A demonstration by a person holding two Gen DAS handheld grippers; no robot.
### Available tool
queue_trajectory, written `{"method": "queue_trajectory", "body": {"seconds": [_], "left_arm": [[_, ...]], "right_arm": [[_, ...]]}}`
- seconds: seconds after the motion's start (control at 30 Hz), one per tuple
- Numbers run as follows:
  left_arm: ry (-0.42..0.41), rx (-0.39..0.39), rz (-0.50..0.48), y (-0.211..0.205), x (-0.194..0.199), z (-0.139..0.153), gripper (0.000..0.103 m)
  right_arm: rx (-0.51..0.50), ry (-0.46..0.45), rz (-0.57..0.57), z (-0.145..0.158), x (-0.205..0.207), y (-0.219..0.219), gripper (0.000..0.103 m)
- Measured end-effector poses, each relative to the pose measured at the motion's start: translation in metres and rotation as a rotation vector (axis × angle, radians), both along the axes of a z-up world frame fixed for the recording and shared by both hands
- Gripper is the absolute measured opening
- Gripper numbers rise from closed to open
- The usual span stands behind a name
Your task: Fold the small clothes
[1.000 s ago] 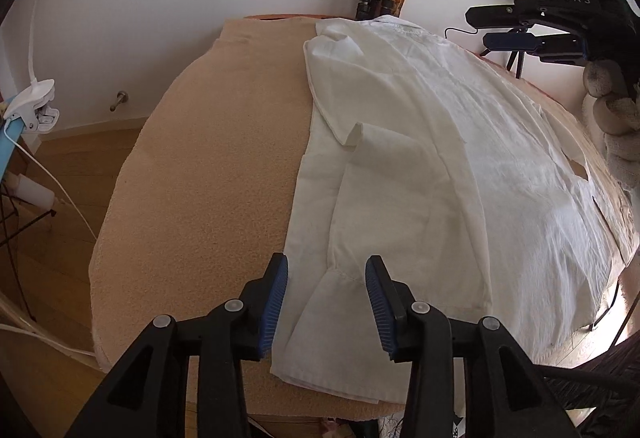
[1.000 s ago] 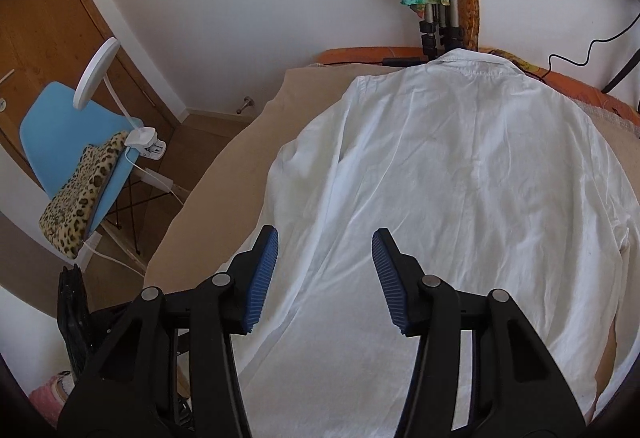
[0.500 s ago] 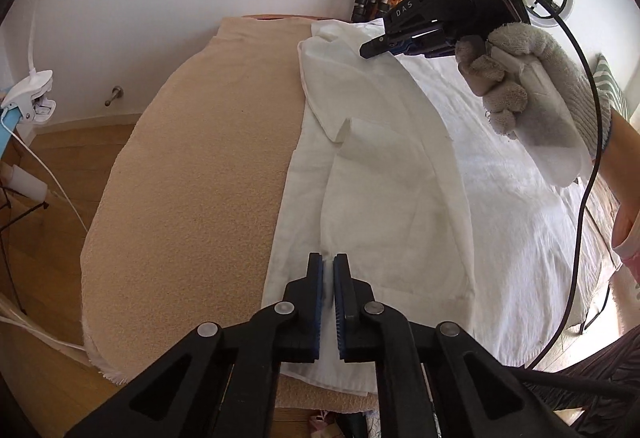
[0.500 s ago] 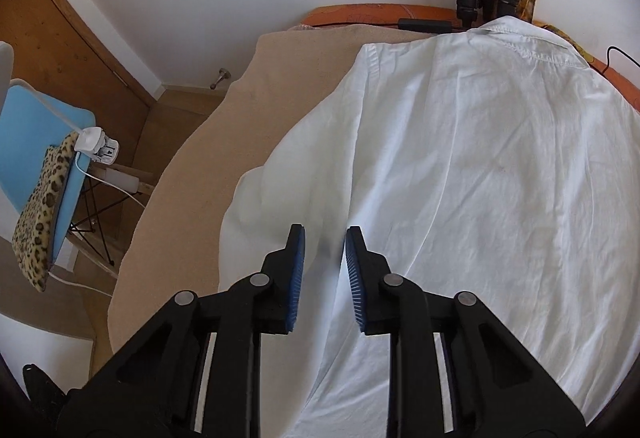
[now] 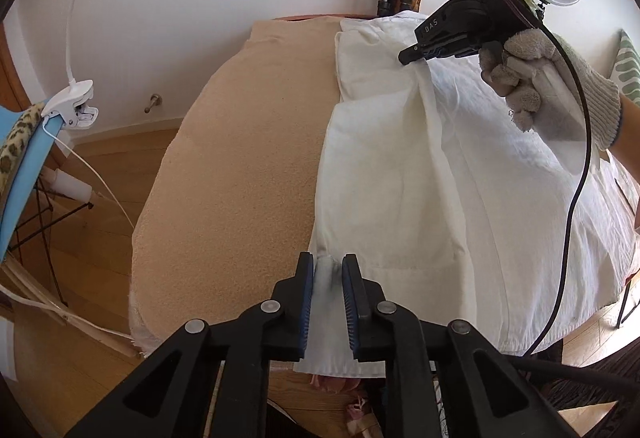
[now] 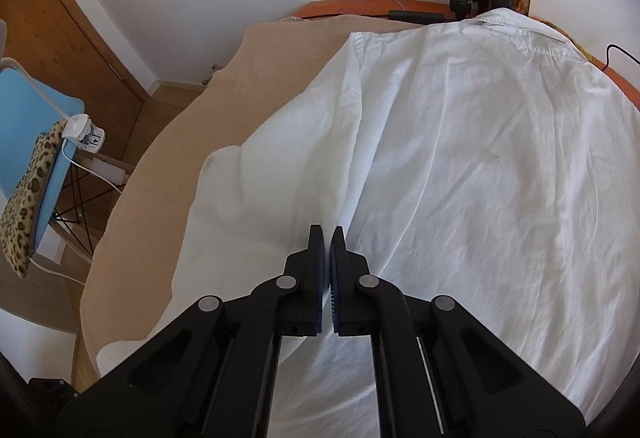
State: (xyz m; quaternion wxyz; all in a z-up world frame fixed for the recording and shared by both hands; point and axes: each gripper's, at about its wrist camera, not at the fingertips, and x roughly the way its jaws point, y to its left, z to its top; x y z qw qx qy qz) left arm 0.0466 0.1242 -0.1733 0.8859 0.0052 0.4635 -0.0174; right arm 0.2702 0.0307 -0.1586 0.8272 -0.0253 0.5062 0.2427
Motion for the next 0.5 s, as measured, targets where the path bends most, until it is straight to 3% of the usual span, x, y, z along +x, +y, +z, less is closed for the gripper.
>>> {"method": "queue_trajectory", "body": {"seconds": [0.1,0.17,0.27,0.37,0.5], "left_arm": [[-0.088,0.027,-0.014,-0.01,-0.004,0.018,0.019],[-0.108,-0.002,-0.041,-0.017,-0.003,0.025,0.02],[-0.034,-0.113,-0.103,-0.029,0.007,0.014,0.02],[0.031,-0.211,-0.163,-0.046,0.01,-0.001,0.02],[0.035,-0.205,-0.231,-0.075,0.004,-0.011,0.025]], "right_arm": [[-0.015,-0.041,-0.009,0.018,-0.002,-0.005,0.012],[0.009,-0.072,-0.019,0.035,-0.005,-0.01,0.012],[0.07,-0.083,0.02,0.05,-0.008,-0.007,0.012],[0.087,-0.046,0.078,0.046,-0.01,0.007,0.012],[0.083,0.018,0.123,0.023,-0.011,0.023,0.012]]}}
